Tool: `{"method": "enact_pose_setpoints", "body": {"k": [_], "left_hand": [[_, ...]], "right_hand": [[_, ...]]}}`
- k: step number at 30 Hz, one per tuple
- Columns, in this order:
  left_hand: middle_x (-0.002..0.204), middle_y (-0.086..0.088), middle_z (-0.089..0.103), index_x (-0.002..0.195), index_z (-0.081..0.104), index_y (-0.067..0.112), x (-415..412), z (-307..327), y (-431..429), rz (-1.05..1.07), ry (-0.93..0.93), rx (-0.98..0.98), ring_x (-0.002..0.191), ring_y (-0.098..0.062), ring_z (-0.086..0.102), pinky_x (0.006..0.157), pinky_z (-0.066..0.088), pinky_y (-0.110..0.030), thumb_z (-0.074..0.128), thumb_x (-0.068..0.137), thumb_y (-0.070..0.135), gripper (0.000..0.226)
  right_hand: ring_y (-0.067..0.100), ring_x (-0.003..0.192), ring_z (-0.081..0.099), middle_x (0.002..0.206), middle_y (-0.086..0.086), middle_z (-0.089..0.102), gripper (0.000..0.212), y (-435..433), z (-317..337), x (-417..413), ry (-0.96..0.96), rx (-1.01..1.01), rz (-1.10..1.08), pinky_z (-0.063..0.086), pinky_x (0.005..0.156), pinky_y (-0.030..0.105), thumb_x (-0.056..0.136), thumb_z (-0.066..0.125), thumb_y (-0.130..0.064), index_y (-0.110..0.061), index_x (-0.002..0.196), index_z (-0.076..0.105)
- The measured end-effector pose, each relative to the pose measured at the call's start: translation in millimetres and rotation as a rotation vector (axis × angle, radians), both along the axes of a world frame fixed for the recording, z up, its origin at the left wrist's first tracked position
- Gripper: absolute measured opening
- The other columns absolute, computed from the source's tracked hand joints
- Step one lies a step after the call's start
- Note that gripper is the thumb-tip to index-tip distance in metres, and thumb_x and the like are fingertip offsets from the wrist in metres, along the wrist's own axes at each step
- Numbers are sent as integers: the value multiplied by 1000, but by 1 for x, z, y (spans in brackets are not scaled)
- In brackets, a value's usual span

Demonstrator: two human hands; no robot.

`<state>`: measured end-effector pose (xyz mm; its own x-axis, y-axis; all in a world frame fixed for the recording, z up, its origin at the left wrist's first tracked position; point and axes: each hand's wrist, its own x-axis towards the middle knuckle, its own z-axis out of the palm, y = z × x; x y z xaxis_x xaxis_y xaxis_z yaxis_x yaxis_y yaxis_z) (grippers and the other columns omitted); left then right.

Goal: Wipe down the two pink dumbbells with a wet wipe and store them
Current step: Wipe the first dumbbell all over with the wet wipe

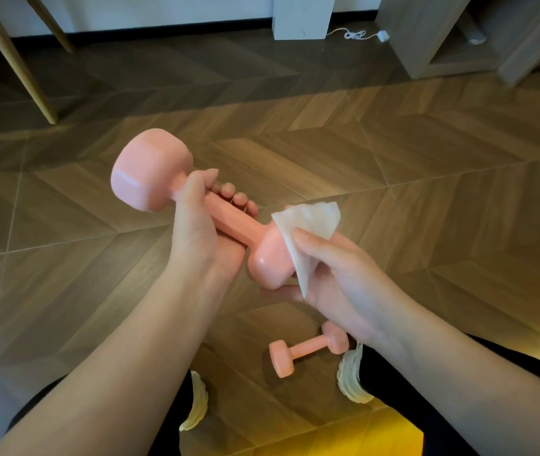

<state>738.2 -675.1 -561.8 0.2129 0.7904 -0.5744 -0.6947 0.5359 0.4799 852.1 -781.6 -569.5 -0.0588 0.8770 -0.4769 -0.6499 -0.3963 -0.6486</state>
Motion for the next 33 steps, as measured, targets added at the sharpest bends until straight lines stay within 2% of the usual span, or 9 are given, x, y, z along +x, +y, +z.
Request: {"method": "enact_pose_setpoints", "body": {"k": [3,9,13,16,19,22,27,30,33], "left_hand": [[50,8,30,65,36,21,-3,2,3,52,24,-16,40,-9,32,47,34,-22,56,94,23,35],[51,7,28,64,34,21,-10,7,5,52,48,54,42,-11,29,46,33,-22,52,93,23,35],[54,6,42,61,39,20,-10,8,10,54,47,24,47,-11,43,55,41,-24,56,92,20,35],[52,7,38,64,38,20,-11,6,8,69,57,-8,43,-10,39,53,40,-23,56,92,19,33],[51,7,30,66,35,21,-10,4,6,56,54,-22,41,-10,31,51,35,-23,55,92,20,33],[49,7,30,63,36,21,-11,4,7,43,36,-24,39,-10,30,47,34,-21,52,92,18,34],[50,8,28,64,34,21,-13,4,11,103,26,-54,39,-11,27,45,32,-20,51,90,18,31],[49,8,27,65,32,21,-13,2,9,102,27,-52,39,-11,26,43,31,-19,49,91,18,31],[50,7,27,65,32,21,-10,0,6,72,33,-38,40,-11,26,45,31,-21,48,91,17,31]], "right_hand": [[20,106,66,118,6,68,48,2,1,-2,-98,37,32,54,89,42,81,69,-19,-23,127,57],[37,107,66,133,22,58,56,11,8,-10,-61,-69,169,59,79,48,86,68,-37,-27,137,47],[38,113,63,136,23,56,47,14,8,-5,-14,-10,180,54,94,53,96,61,-21,-18,139,46],[31,112,66,130,11,62,53,14,5,-6,-98,-12,154,57,88,49,86,71,-11,-25,132,50],[32,107,68,126,12,65,42,15,4,-14,-190,-28,121,60,78,43,90,68,-28,-30,128,51],[36,102,67,129,24,59,42,17,6,-13,-159,-61,124,59,79,45,97,54,-38,-21,135,48],[33,121,60,137,15,57,54,15,10,-5,-98,27,222,56,91,51,90,66,-15,-20,140,45],[22,108,69,127,4,63,52,15,6,-12,-234,-4,153,60,80,44,83,75,-11,-33,126,52],[19,102,70,121,1,65,44,15,2,-20,-317,-37,89,59,68,34,86,74,-29,-36,123,52]]}}
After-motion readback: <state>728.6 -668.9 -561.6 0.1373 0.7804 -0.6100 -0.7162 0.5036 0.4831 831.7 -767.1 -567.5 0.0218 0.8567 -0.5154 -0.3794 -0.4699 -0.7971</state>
